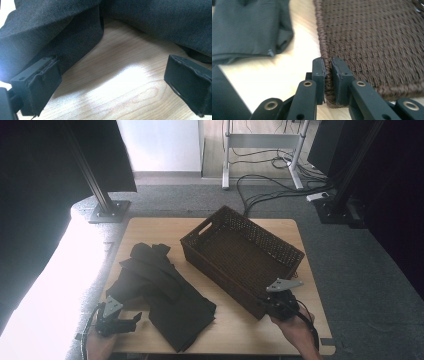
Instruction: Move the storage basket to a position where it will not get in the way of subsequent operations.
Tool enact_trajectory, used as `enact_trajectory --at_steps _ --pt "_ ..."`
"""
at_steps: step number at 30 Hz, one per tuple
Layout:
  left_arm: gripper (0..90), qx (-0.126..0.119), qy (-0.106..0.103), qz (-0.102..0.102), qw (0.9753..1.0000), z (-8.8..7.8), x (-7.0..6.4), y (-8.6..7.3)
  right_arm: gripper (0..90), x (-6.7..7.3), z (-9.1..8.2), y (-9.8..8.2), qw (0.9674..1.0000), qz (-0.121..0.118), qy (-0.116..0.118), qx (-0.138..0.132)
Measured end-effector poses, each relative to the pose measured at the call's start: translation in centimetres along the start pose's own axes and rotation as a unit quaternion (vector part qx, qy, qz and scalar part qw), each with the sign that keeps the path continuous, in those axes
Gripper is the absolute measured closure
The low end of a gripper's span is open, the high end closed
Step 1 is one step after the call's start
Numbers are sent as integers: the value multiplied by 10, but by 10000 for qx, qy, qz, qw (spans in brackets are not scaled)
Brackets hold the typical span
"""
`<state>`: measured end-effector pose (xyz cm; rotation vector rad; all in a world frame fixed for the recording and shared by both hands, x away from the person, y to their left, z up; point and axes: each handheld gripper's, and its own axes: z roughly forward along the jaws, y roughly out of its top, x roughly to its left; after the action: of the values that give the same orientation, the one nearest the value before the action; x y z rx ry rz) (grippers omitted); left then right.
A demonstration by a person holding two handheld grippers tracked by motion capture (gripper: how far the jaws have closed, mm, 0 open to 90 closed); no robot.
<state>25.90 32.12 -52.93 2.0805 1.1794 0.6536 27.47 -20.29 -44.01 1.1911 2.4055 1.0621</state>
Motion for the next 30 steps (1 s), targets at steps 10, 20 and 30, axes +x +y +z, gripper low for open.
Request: enact_trajectory --at_steps 10,20,30 --pt "14 -4 4 -2 10000 0 0 0 739 -35 -2 3 9988 243 -421 -13" --pt "14 -11 5 -12 10000 -1 1 0 736 -64 2 10 9970 456 -619 -27" --pt "14 9 -12 -21 10000 0 1 -1 734 -91 6 16 9946 612 -835 -107"
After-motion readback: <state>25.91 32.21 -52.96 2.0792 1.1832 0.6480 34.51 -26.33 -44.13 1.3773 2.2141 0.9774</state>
